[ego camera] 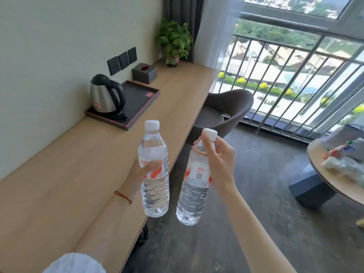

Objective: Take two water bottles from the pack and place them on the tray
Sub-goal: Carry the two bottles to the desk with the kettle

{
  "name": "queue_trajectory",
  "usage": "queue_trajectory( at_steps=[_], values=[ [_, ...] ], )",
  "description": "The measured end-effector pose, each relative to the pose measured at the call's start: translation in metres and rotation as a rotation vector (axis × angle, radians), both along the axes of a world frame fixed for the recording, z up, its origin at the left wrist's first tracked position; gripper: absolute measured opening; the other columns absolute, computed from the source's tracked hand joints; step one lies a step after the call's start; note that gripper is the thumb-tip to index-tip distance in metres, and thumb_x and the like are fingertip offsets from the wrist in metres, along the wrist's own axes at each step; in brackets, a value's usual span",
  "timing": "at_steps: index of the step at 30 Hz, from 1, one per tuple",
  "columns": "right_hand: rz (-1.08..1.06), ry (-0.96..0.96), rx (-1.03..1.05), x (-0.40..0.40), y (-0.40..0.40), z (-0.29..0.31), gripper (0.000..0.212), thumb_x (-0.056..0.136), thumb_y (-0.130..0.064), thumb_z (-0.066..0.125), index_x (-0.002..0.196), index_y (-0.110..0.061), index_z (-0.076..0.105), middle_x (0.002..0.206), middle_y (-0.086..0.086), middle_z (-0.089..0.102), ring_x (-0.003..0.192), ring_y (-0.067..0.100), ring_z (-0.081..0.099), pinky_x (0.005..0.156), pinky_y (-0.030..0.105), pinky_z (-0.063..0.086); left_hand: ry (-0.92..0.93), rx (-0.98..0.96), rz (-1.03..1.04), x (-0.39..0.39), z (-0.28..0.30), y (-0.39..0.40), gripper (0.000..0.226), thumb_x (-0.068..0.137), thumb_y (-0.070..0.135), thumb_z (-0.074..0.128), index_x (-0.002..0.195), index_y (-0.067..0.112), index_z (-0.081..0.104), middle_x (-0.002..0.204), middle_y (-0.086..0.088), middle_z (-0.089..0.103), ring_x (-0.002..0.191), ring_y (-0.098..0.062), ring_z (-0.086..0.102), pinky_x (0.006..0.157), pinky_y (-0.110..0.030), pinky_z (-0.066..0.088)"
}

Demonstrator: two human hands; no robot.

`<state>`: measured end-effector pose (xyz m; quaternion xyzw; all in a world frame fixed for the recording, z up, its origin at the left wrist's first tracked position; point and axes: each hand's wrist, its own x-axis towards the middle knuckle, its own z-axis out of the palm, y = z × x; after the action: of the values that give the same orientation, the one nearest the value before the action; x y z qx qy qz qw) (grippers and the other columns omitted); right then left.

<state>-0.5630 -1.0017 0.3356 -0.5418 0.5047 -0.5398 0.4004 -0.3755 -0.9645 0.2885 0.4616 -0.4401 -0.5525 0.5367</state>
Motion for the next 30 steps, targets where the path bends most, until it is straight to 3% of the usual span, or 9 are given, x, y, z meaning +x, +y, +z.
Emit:
queue_trajectory(
  at_steps=[4, 11, 15, 17, 20, 22, 25, 27, 30],
  values=[
    [0.029, -0.016, 0.003, -0.022, -0.076, -0.006, 0.025, 0.091, -0.028, 0.060, 0.085, -0.005, 0.067, 0.078, 0.002, 0.071, 0.070, 0.020, 0.072, 0.063, 0.027, 0.055, -0.014, 0.046, 0.001, -0.025, -0.010, -0.068, 0.110, 0.035, 0.066, 0.082, 0.118, 0.001, 0.050, 0.097, -0.016, 0.061, 0.088, -0.032, 0.060, 0.085, -0.047, 0.049],
    [0.187, 0.002, 0.022, -0.045, -0.210, -0.010, 0.015, 0.089, -0.028, 0.062, 0.084, -0.015, 0.068, 0.089, 0.015, 0.075, 0.082, 0.035, 0.072, 0.077, 0.056, 0.059, -0.041, 0.091, 0.162, -0.069, -0.019, -0.174, 0.075, 0.038, 0.067, 0.080, 0.094, 0.019, 0.065, 0.084, -0.005, 0.070, 0.080, -0.024, 0.067, 0.079, -0.040, 0.054],
    [0.291, -0.019, 0.034, -0.042, -0.281, -0.007, 0.036, 0.084, -0.041, 0.064, 0.079, -0.006, 0.069, 0.083, 0.024, 0.073, 0.079, 0.049, 0.066, 0.071, 0.061, 0.056, -0.001, 0.104, 0.309, -0.080, -0.016, -0.227, 0.075, 0.035, 0.066, 0.081, 0.095, 0.023, 0.066, 0.088, -0.007, 0.069, 0.088, -0.030, 0.064, 0.087, -0.048, 0.051],
    [0.344, -0.037, 0.052, -0.034, -0.313, -0.006, 0.050, 0.078, -0.051, 0.063, 0.080, -0.001, 0.069, 0.082, 0.027, 0.071, 0.077, 0.050, 0.064, 0.070, 0.060, 0.053, 0.031, 0.107, 0.372, -0.079, -0.015, -0.249, 0.078, 0.034, 0.066, 0.081, 0.097, 0.023, 0.065, 0.091, -0.009, 0.068, 0.092, -0.031, 0.063, 0.090, -0.050, 0.049],
    [0.431, -0.036, 0.075, -0.015, -0.358, -0.012, 0.048, 0.079, -0.051, 0.063, 0.081, -0.003, 0.070, 0.081, 0.018, 0.074, 0.070, 0.030, 0.067, 0.067, 0.045, 0.056, 0.044, 0.109, 0.450, -0.068, -0.018, -0.280, 0.073, 0.035, 0.066, 0.081, 0.096, 0.028, 0.067, 0.093, -0.006, 0.069, 0.093, -0.029, 0.064, 0.090, -0.048, 0.050],
    [0.483, -0.036, 0.084, 0.000, -0.387, -0.017, 0.048, 0.077, -0.054, 0.062, 0.081, -0.007, 0.072, 0.079, 0.012, 0.075, 0.071, 0.026, 0.068, 0.067, 0.039, 0.055, 0.043, 0.114, 0.500, -0.055, -0.025, -0.301, 0.061, 0.038, 0.061, 0.083, 0.091, 0.032, 0.070, 0.091, -0.002, 0.072, 0.091, -0.024, 0.066, 0.089, -0.045, 0.050],
    [0.516, -0.032, 0.096, 0.024, -0.428, -0.023, 0.049, 0.075, -0.057, 0.061, 0.079, -0.009, 0.072, 0.077, 0.009, 0.075, 0.070, 0.028, 0.070, 0.065, 0.039, 0.057, 0.027, 0.109, 0.525, -0.034, -0.035, -0.336, 0.042, 0.048, 0.051, 0.080, 0.087, 0.041, 0.072, 0.084, 0.011, 0.075, 0.084, -0.007, 0.069, 0.081, -0.030, 0.055],
    [0.536, -0.008, 0.089, 0.040, -0.455, -0.025, 0.051, 0.076, -0.056, 0.061, 0.079, -0.007, 0.071, 0.078, 0.013, 0.075, 0.071, 0.038, 0.070, 0.064, 0.045, 0.058, 0.028, 0.108, 0.540, -0.021, -0.039, -0.358, 0.049, 0.045, 0.060, 0.081, 0.089, 0.042, 0.071, 0.085, 0.013, 0.076, 0.084, -0.005, 0.069, 0.077, -0.022, 0.057],
    [0.579, 0.009, 0.072, 0.062, -0.493, -0.025, 0.050, 0.082, -0.052, 0.063, 0.077, -0.002, 0.068, 0.077, 0.019, 0.073, 0.074, 0.044, 0.066, 0.065, 0.052, 0.057, 0.045, 0.111, 0.563, -0.002, -0.040, -0.389, 0.056, 0.041, 0.062, 0.082, 0.090, 0.037, 0.072, 0.084, 0.010, 0.076, 0.082, -0.008, 0.070, 0.072, -0.022, 0.057]
  ],
)
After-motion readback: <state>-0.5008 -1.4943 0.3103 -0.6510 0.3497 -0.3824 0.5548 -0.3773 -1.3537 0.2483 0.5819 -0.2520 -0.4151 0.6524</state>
